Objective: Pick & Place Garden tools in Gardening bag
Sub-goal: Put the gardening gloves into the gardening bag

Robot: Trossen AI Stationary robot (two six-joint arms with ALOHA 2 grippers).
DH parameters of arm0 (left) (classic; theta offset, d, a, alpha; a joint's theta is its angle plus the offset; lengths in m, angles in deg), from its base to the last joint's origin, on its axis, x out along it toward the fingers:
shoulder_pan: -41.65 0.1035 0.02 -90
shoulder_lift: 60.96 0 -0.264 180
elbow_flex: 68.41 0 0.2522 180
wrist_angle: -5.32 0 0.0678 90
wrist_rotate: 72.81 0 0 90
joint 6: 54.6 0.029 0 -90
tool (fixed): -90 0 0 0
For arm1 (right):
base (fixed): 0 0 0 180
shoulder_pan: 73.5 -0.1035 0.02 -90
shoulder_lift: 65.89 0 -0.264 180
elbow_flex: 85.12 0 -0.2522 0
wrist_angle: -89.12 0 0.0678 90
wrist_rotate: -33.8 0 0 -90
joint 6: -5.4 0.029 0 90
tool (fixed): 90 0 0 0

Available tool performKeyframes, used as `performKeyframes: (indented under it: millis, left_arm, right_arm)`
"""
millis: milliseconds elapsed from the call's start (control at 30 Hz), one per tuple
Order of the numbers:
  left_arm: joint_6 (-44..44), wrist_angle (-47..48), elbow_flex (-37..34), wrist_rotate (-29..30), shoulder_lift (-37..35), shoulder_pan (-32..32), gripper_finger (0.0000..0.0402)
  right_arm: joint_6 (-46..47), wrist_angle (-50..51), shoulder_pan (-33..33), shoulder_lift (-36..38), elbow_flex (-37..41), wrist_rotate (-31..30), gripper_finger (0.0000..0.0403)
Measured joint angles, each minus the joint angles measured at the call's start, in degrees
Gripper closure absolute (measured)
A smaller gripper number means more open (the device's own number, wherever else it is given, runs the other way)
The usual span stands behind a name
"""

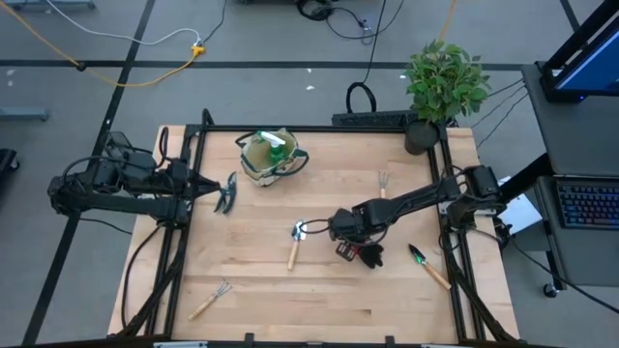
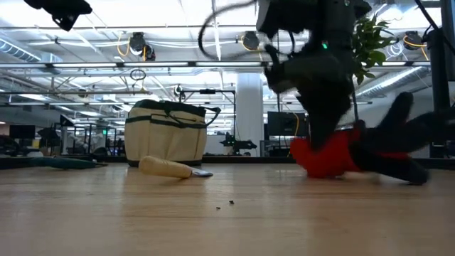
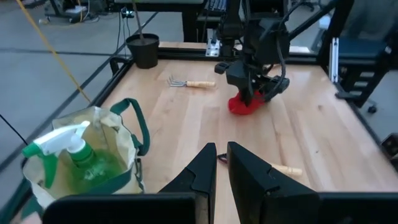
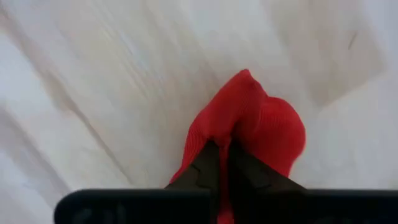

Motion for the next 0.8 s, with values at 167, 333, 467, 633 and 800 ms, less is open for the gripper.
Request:
performKeyframes:
  millis: [167,333,467,633,800]
  left_arm:
    - [-8.1,-0.2,0.0,0.0,0.0,0.0,0.0355]
    - [-12.5,-2.8,0.0,0.0,0.0,0.0,0.0355]
    - [-12.5,-7.6,0.0,0.0,0.2,0.0,0.0355]
    - [-12.5,-15.4,0.0,0.0,2.6,0.0,0.0355]
    - [-11.9,-23.2,0.0,0.0,8.6,0.0,0.0355]
  right_arm:
    - [-0.3,-6.6,0.7,6.6,-1.2,-0.4,0.04]
    - [-2.6,-17.9,2.8,12.7,-1.2,-2.9,0.04]
    - [-6.8,-30.2,5.5,15.2,-1.2,-3.2,0.04]
    - [-13.0,-46.8,9.1,15.3,-1.3,-2.4,0.0401]
    - [-17.9,-57.9,12.0,14.1,-1.3,0.3,0.0401]
